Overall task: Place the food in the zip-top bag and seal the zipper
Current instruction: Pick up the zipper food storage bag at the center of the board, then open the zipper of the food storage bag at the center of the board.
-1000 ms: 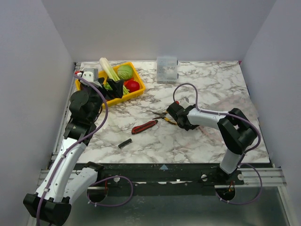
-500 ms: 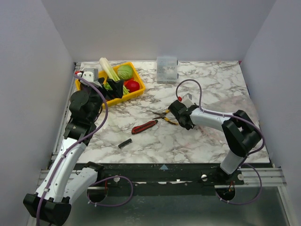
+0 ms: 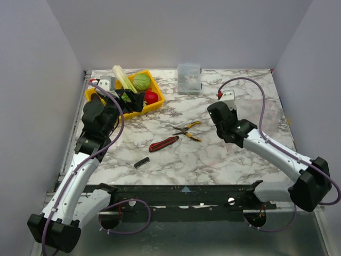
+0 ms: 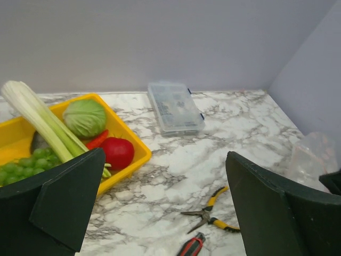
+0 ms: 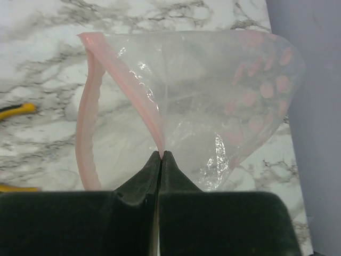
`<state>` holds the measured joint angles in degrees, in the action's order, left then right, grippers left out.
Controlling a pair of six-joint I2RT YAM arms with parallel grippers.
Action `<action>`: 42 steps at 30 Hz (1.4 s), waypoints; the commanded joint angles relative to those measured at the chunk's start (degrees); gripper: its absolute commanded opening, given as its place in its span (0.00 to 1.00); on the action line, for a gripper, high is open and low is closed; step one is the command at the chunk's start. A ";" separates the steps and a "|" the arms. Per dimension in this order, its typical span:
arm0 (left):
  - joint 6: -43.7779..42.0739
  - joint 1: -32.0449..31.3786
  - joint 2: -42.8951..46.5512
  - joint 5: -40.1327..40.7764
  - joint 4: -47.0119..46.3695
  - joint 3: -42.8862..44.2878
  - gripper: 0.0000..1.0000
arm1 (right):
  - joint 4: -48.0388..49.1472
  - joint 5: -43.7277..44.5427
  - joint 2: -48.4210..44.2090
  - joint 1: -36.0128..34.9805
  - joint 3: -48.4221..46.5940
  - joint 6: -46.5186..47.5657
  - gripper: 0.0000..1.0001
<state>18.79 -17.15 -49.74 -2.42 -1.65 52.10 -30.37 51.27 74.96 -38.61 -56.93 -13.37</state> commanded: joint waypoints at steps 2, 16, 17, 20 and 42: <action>9.05 -4.09 -4.26 -10.32 -2.96 -0.27 0.99 | 1.61 -6.48 -3.70 0.20 -2.07 -3.20 0.01; 22.79 -34.67 -25.70 2.70 -19.90 -3.80 0.90 | 9.49 -14.45 -13.06 0.22 6.20 -9.28 0.01; 22.08 -36.46 -26.91 7.21 -21.79 -3.91 0.90 | 9.53 -14.61 -13.60 0.28 6.75 -9.93 0.01; 21.05 -40.24 -30.02 14.58 -24.37 -2.65 0.90 | 8.75 -15.17 -14.71 0.29 7.25 -12.11 0.00; 24.49 -40.22 -48.79 8.96 -23.14 9.83 0.48 | 3.04 -18.24 -21.68 0.29 6.80 -13.00 0.01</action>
<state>43.09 -57.91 -96.07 11.00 -24.12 58.02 -24.97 33.28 54.65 -38.54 -50.06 -25.15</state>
